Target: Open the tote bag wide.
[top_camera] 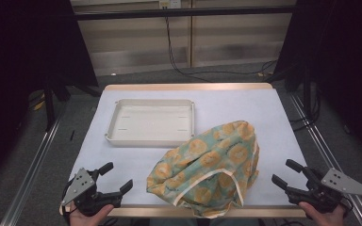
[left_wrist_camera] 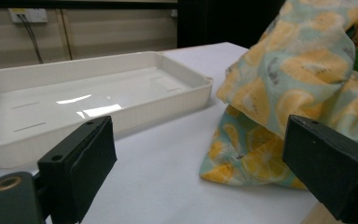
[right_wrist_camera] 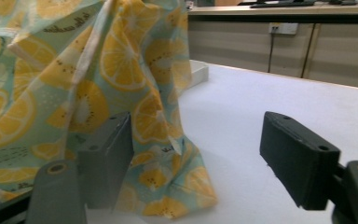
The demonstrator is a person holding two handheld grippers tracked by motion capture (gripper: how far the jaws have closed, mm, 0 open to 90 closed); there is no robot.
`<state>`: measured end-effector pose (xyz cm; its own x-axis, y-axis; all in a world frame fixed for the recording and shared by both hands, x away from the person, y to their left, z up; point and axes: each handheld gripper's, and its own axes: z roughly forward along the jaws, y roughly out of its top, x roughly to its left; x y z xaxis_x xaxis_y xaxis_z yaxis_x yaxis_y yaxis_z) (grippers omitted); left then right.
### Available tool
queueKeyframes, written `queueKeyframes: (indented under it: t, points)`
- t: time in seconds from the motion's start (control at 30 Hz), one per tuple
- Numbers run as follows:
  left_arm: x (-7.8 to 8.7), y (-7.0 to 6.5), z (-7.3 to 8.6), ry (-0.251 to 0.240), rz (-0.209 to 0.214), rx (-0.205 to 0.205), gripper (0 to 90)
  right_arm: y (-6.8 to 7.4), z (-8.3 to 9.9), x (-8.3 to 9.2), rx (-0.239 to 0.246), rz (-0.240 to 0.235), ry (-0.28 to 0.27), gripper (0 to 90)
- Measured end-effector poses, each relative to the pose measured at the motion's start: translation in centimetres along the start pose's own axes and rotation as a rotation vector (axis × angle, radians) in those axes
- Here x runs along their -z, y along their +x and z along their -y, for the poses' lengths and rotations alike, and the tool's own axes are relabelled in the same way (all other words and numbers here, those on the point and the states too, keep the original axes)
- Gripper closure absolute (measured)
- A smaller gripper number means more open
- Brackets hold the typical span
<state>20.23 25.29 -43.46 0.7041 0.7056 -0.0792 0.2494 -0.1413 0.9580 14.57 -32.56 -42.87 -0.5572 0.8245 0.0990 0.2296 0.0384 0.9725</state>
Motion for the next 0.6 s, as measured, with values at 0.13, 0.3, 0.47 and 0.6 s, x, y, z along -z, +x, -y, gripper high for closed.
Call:
queueKeyframes:
  t: [0.13,0.3,0.47,0.6]
  points:
    - [0.1,-0.4,-0.2,-0.001,0.012,-0.005,11.5,0.0,-0.2,-0.2,0.003,-0.037,0.011,31.7]
    - [0.2,-0.9,-0.3,-0.004,0.040,0.013,15.2,0.5,-0.8,-0.9,0.021,-0.098,0.037,37.6]
    - [0.4,-1.5,-0.6,-0.002,0.085,-0.006,19.4,1.5,-1.8,-1.3,0.036,-0.151,0.045,41.7]
    - [-0.3,-2.5,-1.2,-0.013,0.103,-0.013,25.7,2.0,-2.5,-1.7,0.050,-0.173,0.052,44.3]
